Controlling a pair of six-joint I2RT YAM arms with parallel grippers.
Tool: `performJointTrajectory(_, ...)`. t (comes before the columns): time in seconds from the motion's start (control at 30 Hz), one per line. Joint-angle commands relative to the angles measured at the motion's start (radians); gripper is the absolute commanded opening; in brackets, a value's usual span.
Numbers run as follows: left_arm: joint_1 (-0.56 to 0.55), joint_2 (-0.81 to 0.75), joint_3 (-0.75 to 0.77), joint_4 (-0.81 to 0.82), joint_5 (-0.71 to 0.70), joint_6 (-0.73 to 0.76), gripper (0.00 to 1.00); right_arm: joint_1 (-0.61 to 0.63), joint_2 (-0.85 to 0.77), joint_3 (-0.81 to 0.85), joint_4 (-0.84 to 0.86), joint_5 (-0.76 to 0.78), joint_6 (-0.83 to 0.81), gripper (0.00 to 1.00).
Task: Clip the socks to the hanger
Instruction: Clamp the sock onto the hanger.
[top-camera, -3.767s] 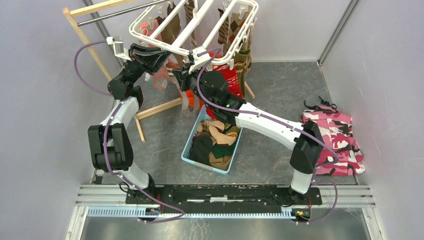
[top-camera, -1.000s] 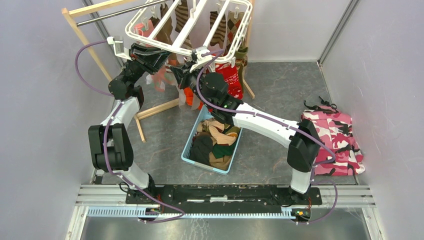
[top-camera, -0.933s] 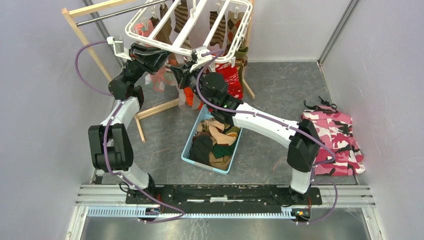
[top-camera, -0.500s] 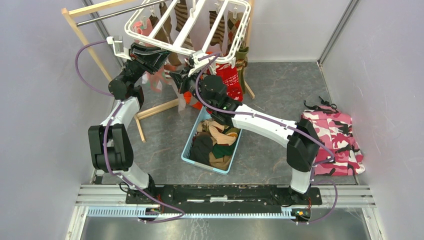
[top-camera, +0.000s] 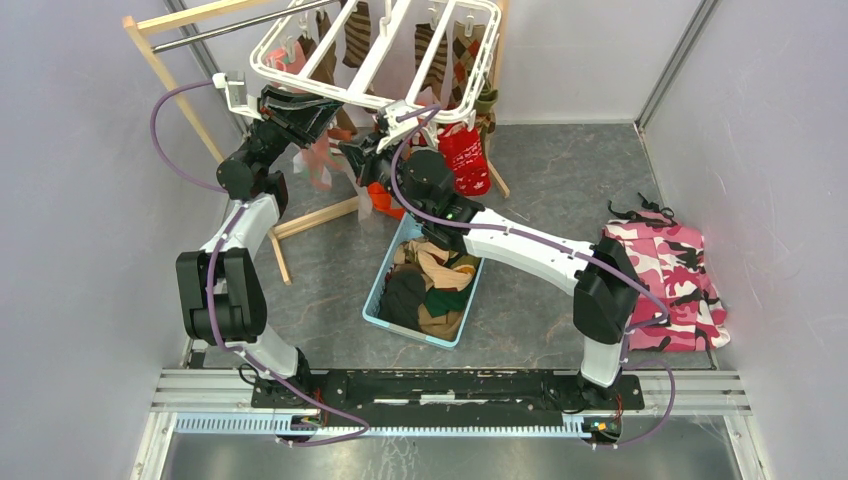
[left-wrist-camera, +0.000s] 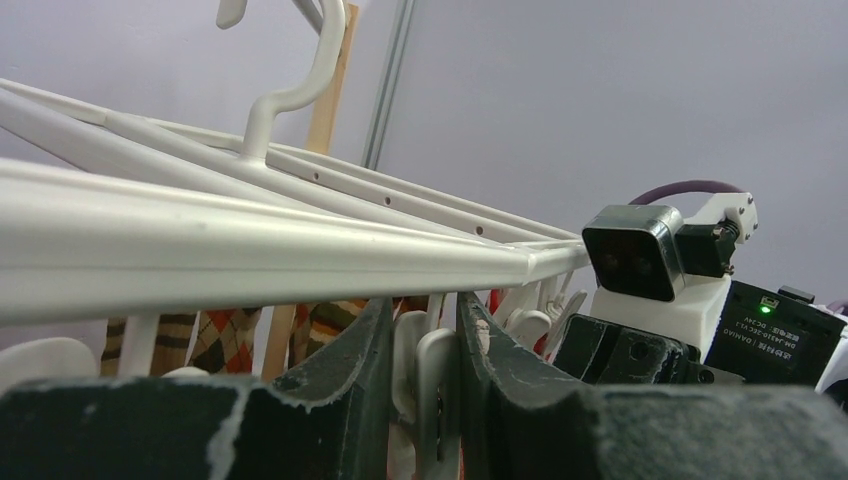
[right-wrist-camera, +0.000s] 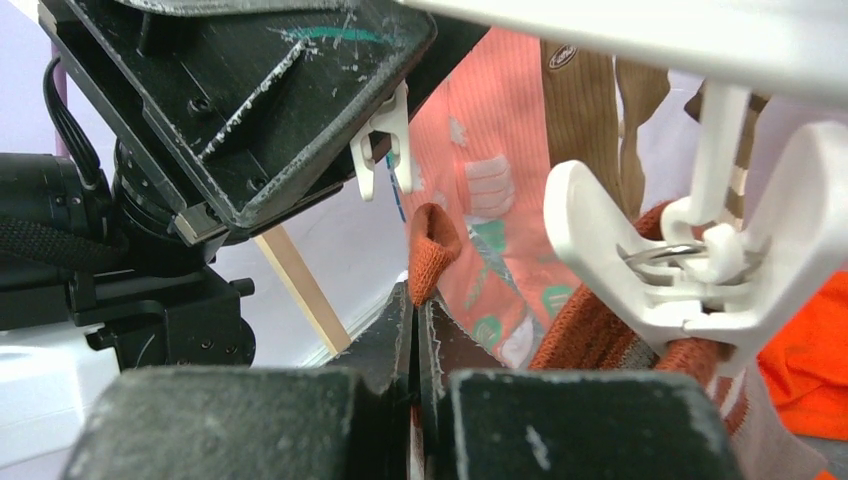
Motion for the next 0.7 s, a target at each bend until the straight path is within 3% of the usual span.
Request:
performJointTrajectory(0.0, -0.004, -0.036, 0.023, 0.219, -0.01, -0.063, 0.02, -0.001, -0.015, 0.056, 0.085, 0.021, -0.01, 0.0)
performJointTrajectory(0.5, -0.004, -0.041, 0.018, 0.219, -0.011, -0.062, 0.02, 0.007, 0.005, 0.104, 0.098, 0.039, -0.025, 0.0)
performJointTrajectory(0.67, -0.005, -0.035, 0.032, 0.22, -0.013, -0.067, 0.02, 0.006, -0.029, 0.036, 0.102, 0.015, -0.023, 0.0)
